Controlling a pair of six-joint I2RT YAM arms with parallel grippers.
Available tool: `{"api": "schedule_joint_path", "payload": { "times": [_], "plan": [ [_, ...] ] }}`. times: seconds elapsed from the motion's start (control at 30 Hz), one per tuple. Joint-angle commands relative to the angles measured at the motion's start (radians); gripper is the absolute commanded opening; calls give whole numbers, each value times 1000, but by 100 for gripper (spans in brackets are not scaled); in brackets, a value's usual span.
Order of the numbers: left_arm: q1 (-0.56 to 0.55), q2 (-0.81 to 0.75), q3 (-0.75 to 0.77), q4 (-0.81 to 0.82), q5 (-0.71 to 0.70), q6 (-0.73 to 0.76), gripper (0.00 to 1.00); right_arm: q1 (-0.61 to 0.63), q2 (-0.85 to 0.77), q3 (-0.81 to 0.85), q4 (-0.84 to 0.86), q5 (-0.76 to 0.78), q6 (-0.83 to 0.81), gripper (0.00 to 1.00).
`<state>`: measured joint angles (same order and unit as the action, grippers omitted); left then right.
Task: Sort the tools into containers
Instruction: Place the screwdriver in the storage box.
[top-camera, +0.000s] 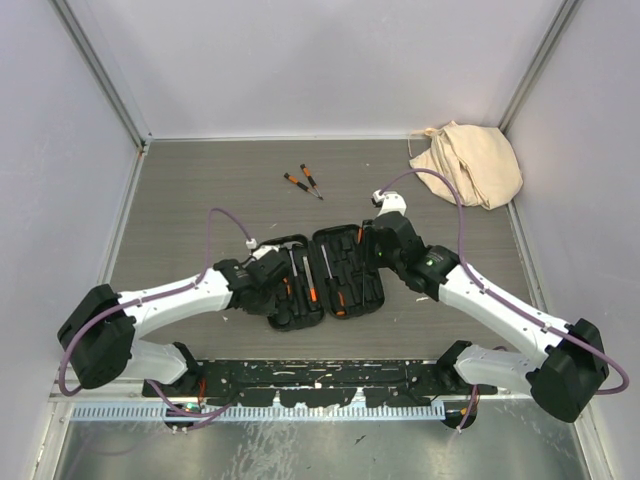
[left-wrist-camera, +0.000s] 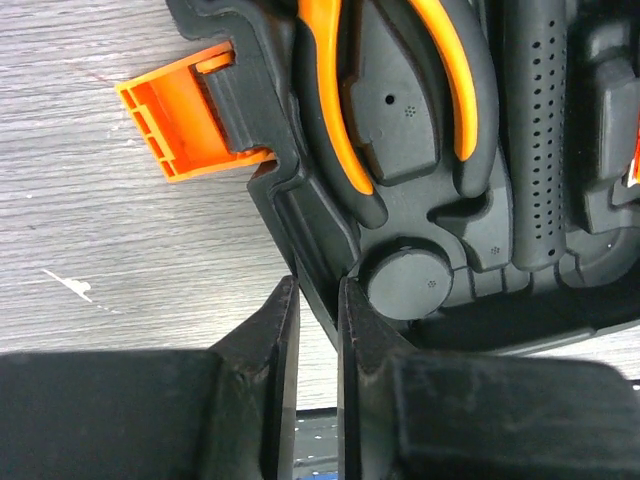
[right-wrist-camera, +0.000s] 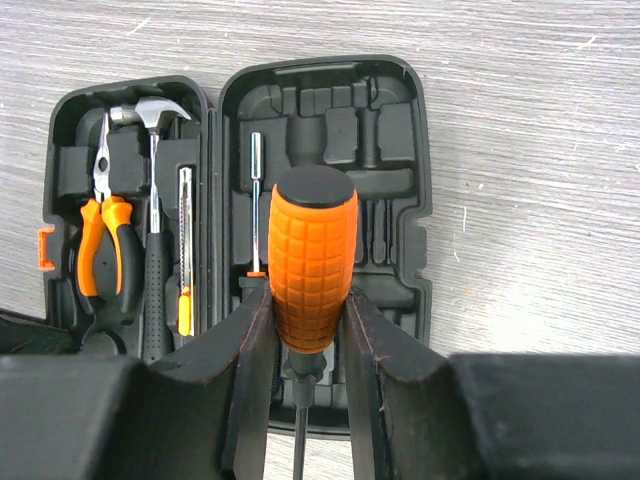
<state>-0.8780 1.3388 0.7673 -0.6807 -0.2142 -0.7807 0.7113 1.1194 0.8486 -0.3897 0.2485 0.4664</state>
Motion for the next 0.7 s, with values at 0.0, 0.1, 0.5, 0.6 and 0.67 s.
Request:
{"api": "schedule_joint_path", "payload": {
  "times": [0.0, 0.1, 0.5, 0.6, 0.67],
  "plan": [
    [28, 9, 2, -99, -95, 3, 10, 1, 7, 22, 51, 0, -21, 0],
    [70, 22, 4, -125, -102, 8, 6, 2, 22, 36, 49, -7, -28, 0],
    [119, -52, 90, -108, -131, 16, 39, 2, 187, 102, 119, -172, -2, 0],
    [119, -130, 119, -79, -128, 44, 50, 3, 238, 119, 138, -193, 27, 0],
    [119, -168, 131, -66, -127, 59, 52, 2, 272, 129, 142, -199, 58, 0]
  ]
}}
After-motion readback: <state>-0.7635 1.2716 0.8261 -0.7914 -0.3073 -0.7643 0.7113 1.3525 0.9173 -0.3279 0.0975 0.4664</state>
